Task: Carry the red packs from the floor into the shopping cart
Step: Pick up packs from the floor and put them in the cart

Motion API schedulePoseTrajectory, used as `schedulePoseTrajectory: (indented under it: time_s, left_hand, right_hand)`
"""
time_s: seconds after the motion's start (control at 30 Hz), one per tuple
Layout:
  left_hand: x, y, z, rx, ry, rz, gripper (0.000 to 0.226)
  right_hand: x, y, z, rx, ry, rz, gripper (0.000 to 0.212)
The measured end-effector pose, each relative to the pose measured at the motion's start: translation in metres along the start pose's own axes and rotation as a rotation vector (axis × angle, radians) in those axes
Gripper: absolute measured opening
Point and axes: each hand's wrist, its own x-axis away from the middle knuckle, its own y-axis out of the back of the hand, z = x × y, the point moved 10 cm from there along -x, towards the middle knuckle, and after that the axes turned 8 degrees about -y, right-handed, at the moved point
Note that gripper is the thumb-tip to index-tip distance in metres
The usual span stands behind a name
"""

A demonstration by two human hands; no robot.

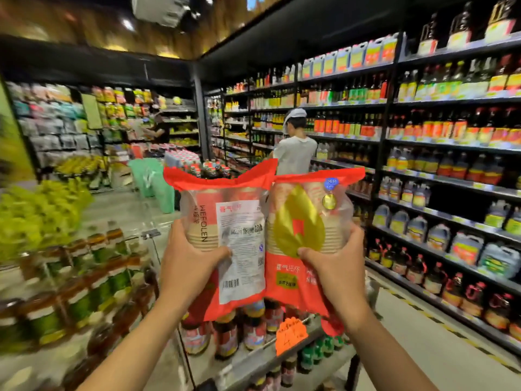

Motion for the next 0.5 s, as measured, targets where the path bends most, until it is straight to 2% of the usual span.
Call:
schedulePoseTrajectory:
  time_s: [0.13, 0.3, 0.5]
  left_hand:
    - [0.002, 0.062, 0.002, -0.126, 0.041, -0.153, 0.072]
    - [0.03, 0.127, 0.001, -0.234, 0.109, -0.327, 0.082]
    - [0.093, 0.194, -0.012, -0.362, 0.192, -0.538, 0.072]
  right_hand:
    - [0.0, -0.059, 0.022, -0.054, 0.059, 0.155, 0.089]
    - [0.011, -0.122, 0.029, -0.134, 0.052, 0.396, 0.081]
    - [0.059, -0.189, 0.034, -0.214, 0.058, 0.663, 0.086]
